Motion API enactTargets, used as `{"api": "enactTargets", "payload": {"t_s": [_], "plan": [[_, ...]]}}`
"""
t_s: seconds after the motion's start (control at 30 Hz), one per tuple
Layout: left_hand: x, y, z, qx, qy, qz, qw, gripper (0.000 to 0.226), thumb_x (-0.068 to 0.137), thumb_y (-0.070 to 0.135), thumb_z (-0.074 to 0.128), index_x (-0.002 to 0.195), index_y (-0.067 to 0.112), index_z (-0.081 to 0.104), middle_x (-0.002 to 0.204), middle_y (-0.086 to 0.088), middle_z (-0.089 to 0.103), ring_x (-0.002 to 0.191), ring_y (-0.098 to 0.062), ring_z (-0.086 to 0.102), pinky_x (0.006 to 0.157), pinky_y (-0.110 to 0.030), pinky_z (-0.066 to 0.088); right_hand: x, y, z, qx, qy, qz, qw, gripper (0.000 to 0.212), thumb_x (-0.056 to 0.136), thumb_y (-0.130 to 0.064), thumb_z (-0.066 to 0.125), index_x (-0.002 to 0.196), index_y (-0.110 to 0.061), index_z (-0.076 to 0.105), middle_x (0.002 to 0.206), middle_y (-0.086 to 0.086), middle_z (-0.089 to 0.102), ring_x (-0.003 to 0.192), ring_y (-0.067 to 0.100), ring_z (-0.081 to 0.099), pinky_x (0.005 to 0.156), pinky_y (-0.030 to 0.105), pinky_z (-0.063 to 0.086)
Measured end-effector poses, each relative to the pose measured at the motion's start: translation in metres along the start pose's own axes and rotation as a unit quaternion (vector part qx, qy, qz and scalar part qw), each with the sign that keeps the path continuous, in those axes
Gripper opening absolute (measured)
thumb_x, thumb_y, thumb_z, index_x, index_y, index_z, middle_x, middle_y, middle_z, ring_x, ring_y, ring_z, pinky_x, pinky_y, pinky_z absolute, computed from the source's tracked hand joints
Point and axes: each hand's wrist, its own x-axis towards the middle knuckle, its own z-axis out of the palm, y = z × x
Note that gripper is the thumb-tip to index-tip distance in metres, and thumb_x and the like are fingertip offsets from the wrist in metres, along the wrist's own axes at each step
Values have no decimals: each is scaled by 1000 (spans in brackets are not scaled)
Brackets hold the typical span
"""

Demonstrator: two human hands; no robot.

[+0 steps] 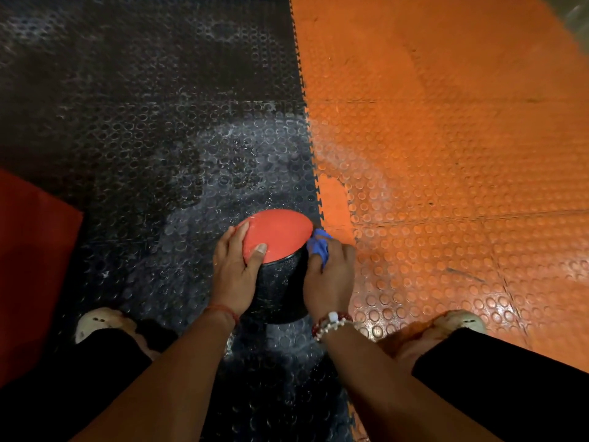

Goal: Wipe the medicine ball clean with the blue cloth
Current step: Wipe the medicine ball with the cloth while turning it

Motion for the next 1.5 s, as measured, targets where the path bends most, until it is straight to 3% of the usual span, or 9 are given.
{"api": "enactTargets", "payload": {"t_s": [0.1, 0.33, 0.57, 0.77, 0.87, 0.97, 1.13, 1.37, 1.5], "plan": [[-1, -3, -2, -21, -3, -10, 1000, 53, 99, 43, 43, 149, 38, 27, 157, 1, 14, 144, -21, 19, 115, -42, 23, 26, -3, 2, -3, -36, -27, 999, 24, 86, -6, 52, 108, -6, 61, 107, 14, 50, 83, 22, 50, 66, 19, 28], [-2, -1, -4, -54, 14, -27, 998, 52, 98, 44, 46, 147, 40, 30, 156, 4, 16, 141, -20, 24, 112, -41, 25, 34, 34, 5, 4, -40, 156, 987, 21, 93, -17, 46, 102, -6, 62, 98, 15, 59, 82, 28, 56, 69, 26, 36], [0, -10, -8, -29, 24, -14, 999, 63, 89, 53, 48, 147, 36, 32, 153, -2, 24, 140, -22, 29, 115, -46, 27, 12, -2, 6, 18, -40, -47, 998, 24, 84, -7, 51, 106, -6, 62, 105, 12, 50, 84, 20, 50, 68, 21, 31], [-3, -10, -7, -29, 16, -15, 999, 55, 95, 47, 50, 146, 43, 30, 155, 3, 19, 141, -23, 27, 113, -53, 29, 59, 30, 15, 0, -96, 95, 991, 26, 91, -14, 48, 113, -5, 59, 110, 21, 57, 95, 35, 57, 71, 29, 36], [-3, -10, -7, -42, 15, -14, 999, 59, 87, 58, 47, 144, 46, 31, 154, 3, 21, 140, -22, 27, 113, -53, 29, 38, 34, 11, -1, -61, 129, 990, 23, 92, -16, 46, 106, -4, 60, 104, 21, 59, 84, 30, 55, 66, 27, 33], [0, -10, -8, -47, 15, -23, 999, 62, 85, 58, 45, 144, 44, 32, 153, 3, 22, 139, -22, 28, 114, -49, 29, 5, 14, 3, 6, -12, 86, 996, 19, 90, -13, 50, 105, -6, 61, 104, 9, 51, 79, 18, 45, 64, 22, 28], [-1, -12, -9, -38, 14, -10, 999, 54, 97, 40, 51, 147, 36, 32, 152, 0, 23, 138, -20, 30, 106, -34, 27, 22, -3, 6, 15, -57, -27, 998, 23, 85, -7, 52, 107, -6, 61, 107, 10, 50, 86, 19, 49, 72, 22, 35], [1, -8, -8, -51, 13, -30, 998, 53, 95, 45, 50, 145, 41, 32, 152, 6, 21, 140, -21, 26, 114, -48, 28, 41, 40, 9, 62, -76, 184, 978, 15, 93, -18, 47, 89, -13, 60, 87, 7, 63, 81, 22, 58, 71, 26, 40], [3, -8, -7, -38, 14, -30, 999, 53, 95, 46, 49, 145, 41, 31, 152, 6, 21, 139, -22, 27, 113, -49, 28, -6, 25, 4, 24, -2, 175, 984, 23, 93, -19, 48, 110, -8, 59, 108, 7, 53, 85, 21, 53, 73, 25, 43]]}}
